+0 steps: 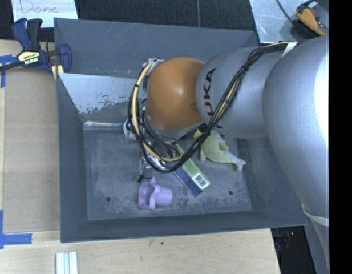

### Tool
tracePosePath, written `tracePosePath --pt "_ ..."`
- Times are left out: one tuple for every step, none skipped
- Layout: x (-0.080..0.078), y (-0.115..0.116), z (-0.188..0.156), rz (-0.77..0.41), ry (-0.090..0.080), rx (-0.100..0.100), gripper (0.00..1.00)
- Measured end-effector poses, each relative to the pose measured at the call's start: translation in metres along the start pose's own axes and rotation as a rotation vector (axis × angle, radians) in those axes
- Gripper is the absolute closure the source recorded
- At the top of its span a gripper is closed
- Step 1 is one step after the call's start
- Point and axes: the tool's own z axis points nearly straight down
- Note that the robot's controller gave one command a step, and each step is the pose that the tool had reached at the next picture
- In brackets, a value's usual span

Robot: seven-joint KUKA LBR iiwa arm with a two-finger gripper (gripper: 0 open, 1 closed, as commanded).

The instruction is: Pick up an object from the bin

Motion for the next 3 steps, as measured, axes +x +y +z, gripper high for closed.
tracePosePath --pt "0.030 -0.017 -0.066 -0.333 -0.007 -0.001 0.00" --pt "0.036 -0.020 -0.003 -0.688 -0.006 0.004 0.00" --pt "0.055 -0.019 0.026 -0.844 -0.021 0.005 0.00"
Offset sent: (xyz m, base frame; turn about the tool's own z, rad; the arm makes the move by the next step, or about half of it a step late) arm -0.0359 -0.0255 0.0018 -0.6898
